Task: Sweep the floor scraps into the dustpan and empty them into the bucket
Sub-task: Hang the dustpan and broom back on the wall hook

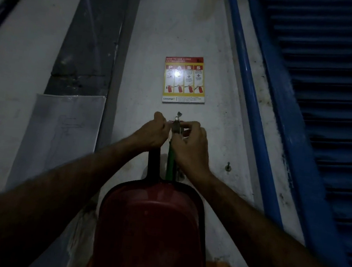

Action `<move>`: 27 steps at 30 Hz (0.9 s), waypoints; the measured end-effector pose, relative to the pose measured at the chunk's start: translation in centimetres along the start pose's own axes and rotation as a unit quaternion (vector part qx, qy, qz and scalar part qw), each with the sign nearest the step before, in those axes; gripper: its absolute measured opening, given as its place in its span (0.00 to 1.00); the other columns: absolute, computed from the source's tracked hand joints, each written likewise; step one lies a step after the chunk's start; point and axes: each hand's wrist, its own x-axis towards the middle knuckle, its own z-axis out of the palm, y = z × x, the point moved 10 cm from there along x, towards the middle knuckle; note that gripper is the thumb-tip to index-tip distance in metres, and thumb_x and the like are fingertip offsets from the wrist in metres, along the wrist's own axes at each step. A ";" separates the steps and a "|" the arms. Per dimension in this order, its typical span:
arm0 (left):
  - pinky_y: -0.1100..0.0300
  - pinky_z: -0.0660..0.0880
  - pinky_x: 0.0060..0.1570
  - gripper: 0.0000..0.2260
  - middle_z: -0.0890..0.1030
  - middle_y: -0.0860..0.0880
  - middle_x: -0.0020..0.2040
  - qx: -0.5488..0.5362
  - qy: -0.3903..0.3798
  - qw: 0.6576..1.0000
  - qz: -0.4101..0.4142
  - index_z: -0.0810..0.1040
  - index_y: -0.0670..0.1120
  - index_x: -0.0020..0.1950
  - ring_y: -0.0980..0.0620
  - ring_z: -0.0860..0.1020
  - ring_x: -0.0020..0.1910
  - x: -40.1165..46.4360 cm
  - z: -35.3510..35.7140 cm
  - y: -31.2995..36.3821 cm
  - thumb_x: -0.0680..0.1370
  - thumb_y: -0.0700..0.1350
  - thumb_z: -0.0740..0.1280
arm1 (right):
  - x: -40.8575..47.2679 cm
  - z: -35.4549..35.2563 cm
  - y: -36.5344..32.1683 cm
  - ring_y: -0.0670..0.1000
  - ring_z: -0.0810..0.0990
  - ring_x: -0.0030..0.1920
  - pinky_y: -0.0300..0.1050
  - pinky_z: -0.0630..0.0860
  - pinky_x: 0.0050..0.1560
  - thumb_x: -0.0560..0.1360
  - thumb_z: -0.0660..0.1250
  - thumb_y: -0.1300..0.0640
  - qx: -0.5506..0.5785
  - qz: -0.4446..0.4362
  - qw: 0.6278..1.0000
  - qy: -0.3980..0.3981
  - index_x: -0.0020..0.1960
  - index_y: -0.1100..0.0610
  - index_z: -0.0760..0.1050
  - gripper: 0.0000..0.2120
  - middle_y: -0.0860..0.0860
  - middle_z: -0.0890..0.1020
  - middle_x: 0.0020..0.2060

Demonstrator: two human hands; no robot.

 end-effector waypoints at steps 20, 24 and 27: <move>0.54 0.80 0.43 0.17 0.79 0.42 0.50 -0.230 -0.224 0.913 -0.254 0.76 0.41 0.57 0.47 0.80 0.45 -5.5 0.8 1.8 0.84 0.53 0.57 | -1.8 1.8 -2.6 0.54 0.86 0.41 0.51 0.85 0.40 0.77 0.67 0.66 0.053 0.064 0.969 -0.233 0.71 0.54 0.67 0.25 0.56 0.84 0.44; 0.59 0.79 0.34 0.21 0.80 0.45 0.48 -0.325 -0.237 0.887 -0.224 0.78 0.43 0.61 0.51 0.82 0.35 -6.2 1.4 2.1 0.81 0.59 0.63 | -1.7 0.6 -2.5 0.53 0.85 0.36 0.50 0.84 0.38 0.77 0.68 0.62 0.023 0.047 0.979 -0.197 0.64 0.55 0.72 0.16 0.54 0.83 0.39; 0.55 0.81 0.44 0.21 0.81 0.43 0.55 -0.365 -0.227 0.888 -0.162 0.78 0.43 0.66 0.49 0.82 0.47 -5.6 1.6 1.6 0.81 0.57 0.64 | -1.4 0.0 -1.6 0.48 0.81 0.33 0.37 0.76 0.28 0.77 0.68 0.60 0.020 0.060 0.981 -0.181 0.60 0.52 0.71 0.13 0.52 0.81 0.42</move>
